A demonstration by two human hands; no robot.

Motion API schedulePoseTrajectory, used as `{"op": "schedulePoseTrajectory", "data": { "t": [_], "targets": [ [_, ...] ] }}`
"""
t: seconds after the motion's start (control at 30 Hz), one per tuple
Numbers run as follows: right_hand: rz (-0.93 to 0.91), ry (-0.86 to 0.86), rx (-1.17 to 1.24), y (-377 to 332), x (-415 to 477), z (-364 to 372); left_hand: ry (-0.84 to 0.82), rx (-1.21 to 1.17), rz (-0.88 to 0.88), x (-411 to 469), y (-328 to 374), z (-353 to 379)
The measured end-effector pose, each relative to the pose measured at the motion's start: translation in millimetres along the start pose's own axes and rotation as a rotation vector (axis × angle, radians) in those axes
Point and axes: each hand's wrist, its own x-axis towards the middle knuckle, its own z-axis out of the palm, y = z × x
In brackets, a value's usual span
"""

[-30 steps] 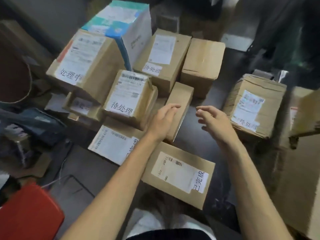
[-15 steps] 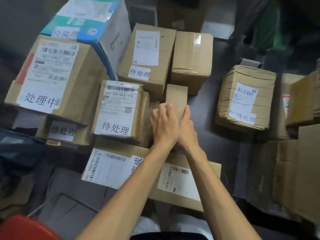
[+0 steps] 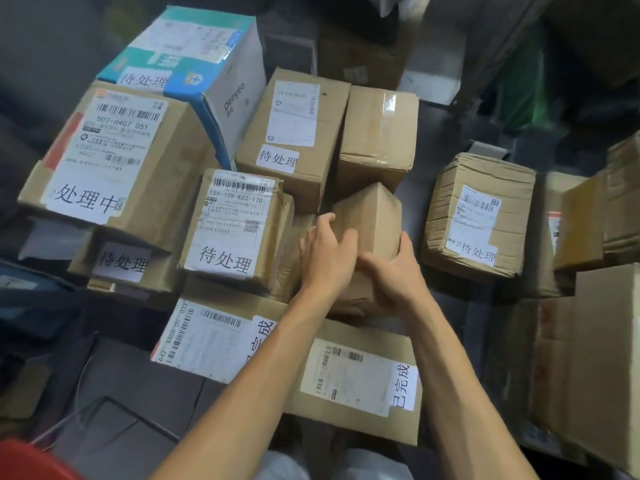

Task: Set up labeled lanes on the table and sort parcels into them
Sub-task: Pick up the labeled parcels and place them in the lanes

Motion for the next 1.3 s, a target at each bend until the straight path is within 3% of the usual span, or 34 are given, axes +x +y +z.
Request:
{"op": "schedulePoseTrajectory", "data": {
  "t": [0.1, 0.2, 0.33, 0.43, 0.53, 0.6, 0.67, 0.73, 0.83, 0.9, 1.07, 1.17, 1.3],
  "targets": [
    [-0.149, -0.078, 0.239, -16, -7, -33, -0.079, -0.091, -0.088, 5, 12, -5],
    [-0.303, -0.195, 0.399, -31, -21, -64, -0.262, -0.592, -0.156, 5, 31, -16],
    [-0.259, -0.359, 0.737, -29, -48, -94, -0.469, -0.908, -0.091, -6, 46, -19],
    [-0.209, -0.496, 0.976, -23, -66, -99, -0.478, -0.992, -0.020, -18, 52, -5],
    [-0.176, -0.426, 0.953, -23, -69, -98, -0.512, -1.085, 0.020, -19, 59, 4],
    [-0.269, -0.177, 0.623, -24, -64, -96, -0.471, -1.076, -0.009, -10, 58, 2],
    [-0.316, -0.110, 0.485, -28, -63, -95, -0.481, -0.992, -0.065, -6, 63, 1],
    [-0.299, -0.223, 0.630, -34, -65, -95, -0.435, -0.884, -0.082, -7, 70, 1],
    [-0.254, -0.465, 0.970, -39, -76, -97, -0.199, -0.504, 0.153, -20, 88, -11],
    [-0.278, -0.567, 1.153, -30, -72, -95, -0.101, -0.452, 0.268, -26, 88, -26],
    [-0.237, -0.527, 1.335, -13, -58, -84, -0.558, -0.798, 0.158, -46, 72, -35],
    [-0.286, -0.439, 1.185, -15, -53, -93, -0.629, -0.847, 0.165, -50, 71, -28],
    [-0.429, -0.373, 0.872, -33, -65, -101, -0.595, -0.924, 0.151, -46, 69, -19]
  ]
}}
